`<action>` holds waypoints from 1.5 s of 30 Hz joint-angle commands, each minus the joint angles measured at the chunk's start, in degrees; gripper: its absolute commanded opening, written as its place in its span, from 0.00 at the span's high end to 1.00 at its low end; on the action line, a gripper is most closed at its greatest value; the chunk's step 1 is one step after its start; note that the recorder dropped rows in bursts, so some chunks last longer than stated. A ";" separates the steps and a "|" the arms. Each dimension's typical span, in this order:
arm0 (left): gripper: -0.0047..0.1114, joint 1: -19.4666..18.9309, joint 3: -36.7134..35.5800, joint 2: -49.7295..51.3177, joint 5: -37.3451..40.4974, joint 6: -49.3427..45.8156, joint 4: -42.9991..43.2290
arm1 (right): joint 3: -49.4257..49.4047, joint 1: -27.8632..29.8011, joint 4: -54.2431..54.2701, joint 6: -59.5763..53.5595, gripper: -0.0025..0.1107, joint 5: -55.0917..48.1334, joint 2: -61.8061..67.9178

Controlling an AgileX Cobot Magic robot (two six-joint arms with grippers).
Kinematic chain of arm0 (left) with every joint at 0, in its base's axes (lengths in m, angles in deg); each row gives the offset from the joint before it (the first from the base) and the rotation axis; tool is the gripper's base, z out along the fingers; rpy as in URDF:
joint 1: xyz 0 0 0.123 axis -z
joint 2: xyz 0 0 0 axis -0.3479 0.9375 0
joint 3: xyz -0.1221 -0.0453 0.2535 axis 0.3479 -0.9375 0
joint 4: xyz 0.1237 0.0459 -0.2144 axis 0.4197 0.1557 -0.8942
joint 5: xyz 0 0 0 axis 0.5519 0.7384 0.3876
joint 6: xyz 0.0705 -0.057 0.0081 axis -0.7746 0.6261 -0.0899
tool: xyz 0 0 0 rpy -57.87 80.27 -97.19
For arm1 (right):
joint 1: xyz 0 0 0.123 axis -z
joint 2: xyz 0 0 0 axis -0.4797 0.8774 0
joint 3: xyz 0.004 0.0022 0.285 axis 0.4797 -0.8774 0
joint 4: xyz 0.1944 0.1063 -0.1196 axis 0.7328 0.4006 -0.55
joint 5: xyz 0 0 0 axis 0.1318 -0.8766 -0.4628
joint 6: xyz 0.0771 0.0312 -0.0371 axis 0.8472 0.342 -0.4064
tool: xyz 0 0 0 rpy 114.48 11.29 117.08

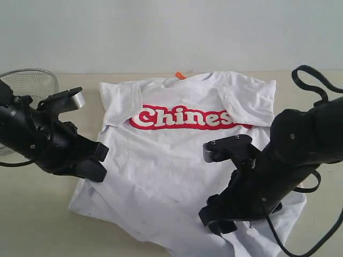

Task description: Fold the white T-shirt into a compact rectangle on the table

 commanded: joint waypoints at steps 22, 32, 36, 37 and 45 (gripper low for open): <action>0.92 -0.07 0.11 -0.12 -0.16 -0.16 0.51 | -0.67 -0.66 -10.77 13.21 0.46 -2.96 -2.22; 0.92 -0.07 0.11 -0.12 0.45 -0.16 0.51 | -0.67 -0.66 -11.55 14.67 0.65 -2.71 -2.52; 0.92 -0.07 0.11 -0.12 0.45 -0.16 0.51 | -0.67 -0.66 -12.18 15.33 0.70 -2.83 -2.52; 0.92 -0.07 0.11 -0.12 0.45 -0.16 0.51 | -0.67 -0.66 -12.24 15.33 0.71 -2.83 -2.52; 0.92 -0.07 0.11 -0.12 0.45 -0.16 0.51 | -0.67 -0.66 -13.07 16.18 0.86 -3.18 -3.04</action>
